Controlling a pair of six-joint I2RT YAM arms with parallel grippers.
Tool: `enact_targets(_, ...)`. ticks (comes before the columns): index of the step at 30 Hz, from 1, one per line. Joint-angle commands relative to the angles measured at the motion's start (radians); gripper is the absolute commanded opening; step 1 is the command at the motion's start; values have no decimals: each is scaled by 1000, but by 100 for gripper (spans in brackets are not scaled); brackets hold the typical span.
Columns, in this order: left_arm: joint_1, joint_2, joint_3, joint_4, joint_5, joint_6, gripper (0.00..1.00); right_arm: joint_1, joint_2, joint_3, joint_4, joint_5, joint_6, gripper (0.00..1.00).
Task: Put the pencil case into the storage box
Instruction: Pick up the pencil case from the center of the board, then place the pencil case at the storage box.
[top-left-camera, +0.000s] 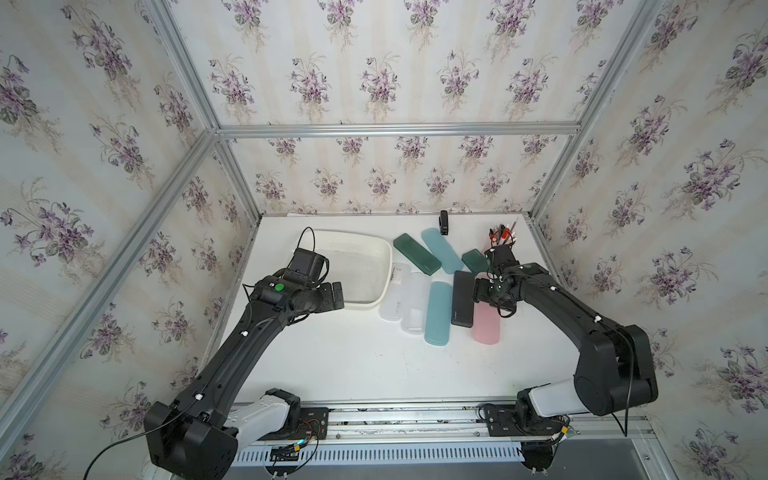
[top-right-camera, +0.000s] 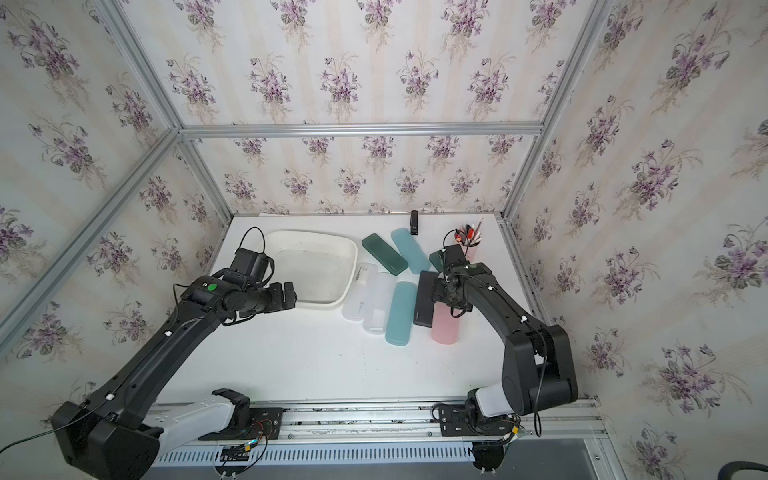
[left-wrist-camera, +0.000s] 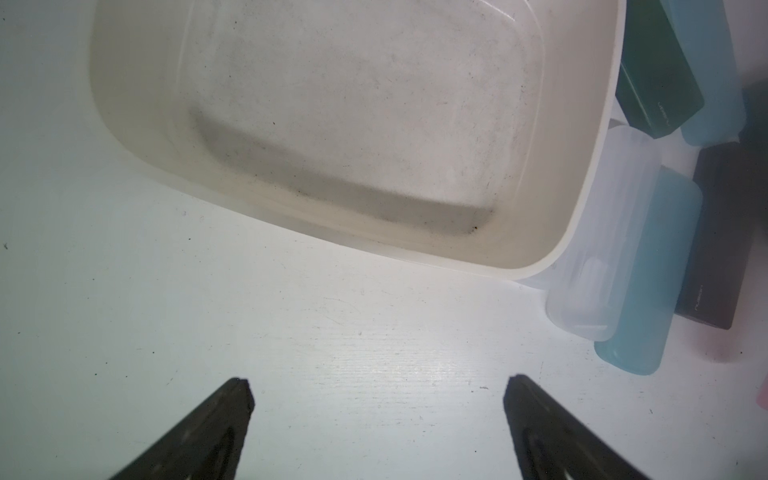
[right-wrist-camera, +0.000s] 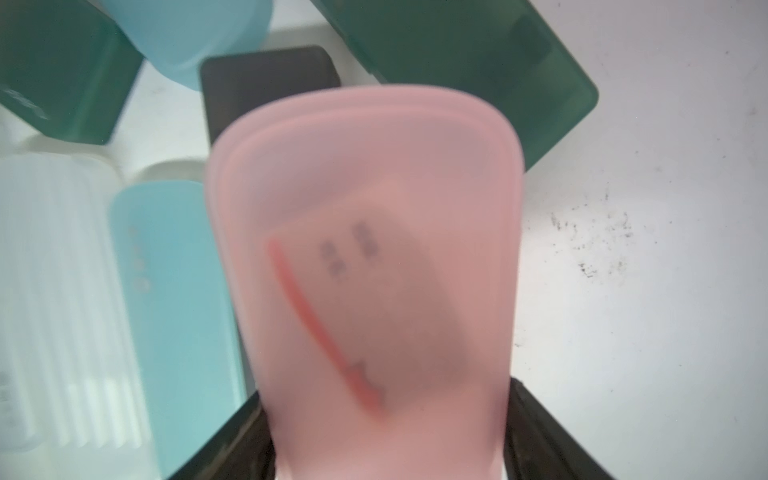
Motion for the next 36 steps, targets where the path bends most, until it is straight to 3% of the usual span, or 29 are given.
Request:
enact_targets(1,0,17,9,30,-22,11,100,10,12,79,-1,-104,0,61)
enact_targets(10,0,85,61,23,-56,15,100,199,338,570,21,-211,54,60)
enact_targets(18,9,157,135,5,-110,26,100,373,809,1276,-73,-292,128,61)
enact_targets(20,12,169,140,10,-112,28,100,392,879,1363,-63,-317,161,61)
enact_targets(28,31,204,130,30,-114,49,100,468,938,1285,106,-312,275,61)
enact_targets(36,45,194,90,48,-108,75,100,495,958,1174,110,-182,369,62)
